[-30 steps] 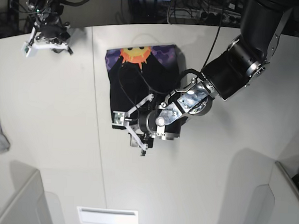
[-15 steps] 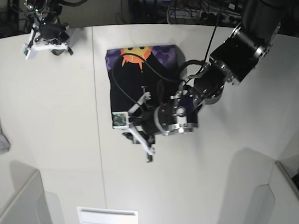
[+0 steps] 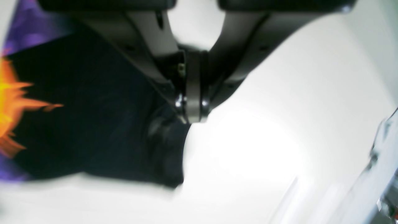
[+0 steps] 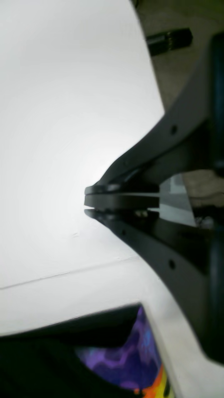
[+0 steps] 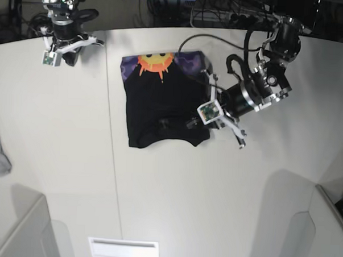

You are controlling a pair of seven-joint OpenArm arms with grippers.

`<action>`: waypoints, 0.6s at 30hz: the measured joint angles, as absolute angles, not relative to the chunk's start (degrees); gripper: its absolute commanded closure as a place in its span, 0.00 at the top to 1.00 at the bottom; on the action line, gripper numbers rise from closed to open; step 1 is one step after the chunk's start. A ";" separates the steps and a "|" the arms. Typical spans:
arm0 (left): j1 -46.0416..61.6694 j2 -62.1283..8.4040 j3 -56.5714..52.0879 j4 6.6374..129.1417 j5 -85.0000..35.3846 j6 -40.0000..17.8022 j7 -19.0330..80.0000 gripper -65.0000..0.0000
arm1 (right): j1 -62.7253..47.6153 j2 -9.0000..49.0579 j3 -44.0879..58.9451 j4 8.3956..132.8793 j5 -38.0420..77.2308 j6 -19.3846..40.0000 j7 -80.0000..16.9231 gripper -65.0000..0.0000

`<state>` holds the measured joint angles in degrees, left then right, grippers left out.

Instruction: Fold the T-shirt properly

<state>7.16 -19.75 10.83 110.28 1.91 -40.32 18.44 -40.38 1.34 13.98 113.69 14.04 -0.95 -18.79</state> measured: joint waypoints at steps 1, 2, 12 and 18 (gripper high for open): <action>9.76 -20.60 10.11 110.19 2.11 -40.34 15.42 0.00 | -41.25 1.69 14.09 113.69 13.89 -1.10 -16.97 0.00; 11.99 -21.39 9.28 110.10 2.35 -40.34 12.80 0.00 | -41.93 2.02 14.26 113.69 13.82 -1.15 -15.33 0.00; 27.46 -23.16 0.78 110.15 2.22 -40.32 0.84 0.00 | -50.17 5.54 13.80 113.78 13.61 -1.13 -5.61 0.00; 34.22 -23.33 -2.66 110.15 2.37 -39.53 -3.20 0.00 | -58.11 5.67 13.87 113.80 13.63 -0.97 0.05 0.00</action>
<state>34.22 -23.33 -2.66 110.15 2.37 -39.53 -3.20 -58.11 5.67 13.87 113.80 13.63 -0.97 0.05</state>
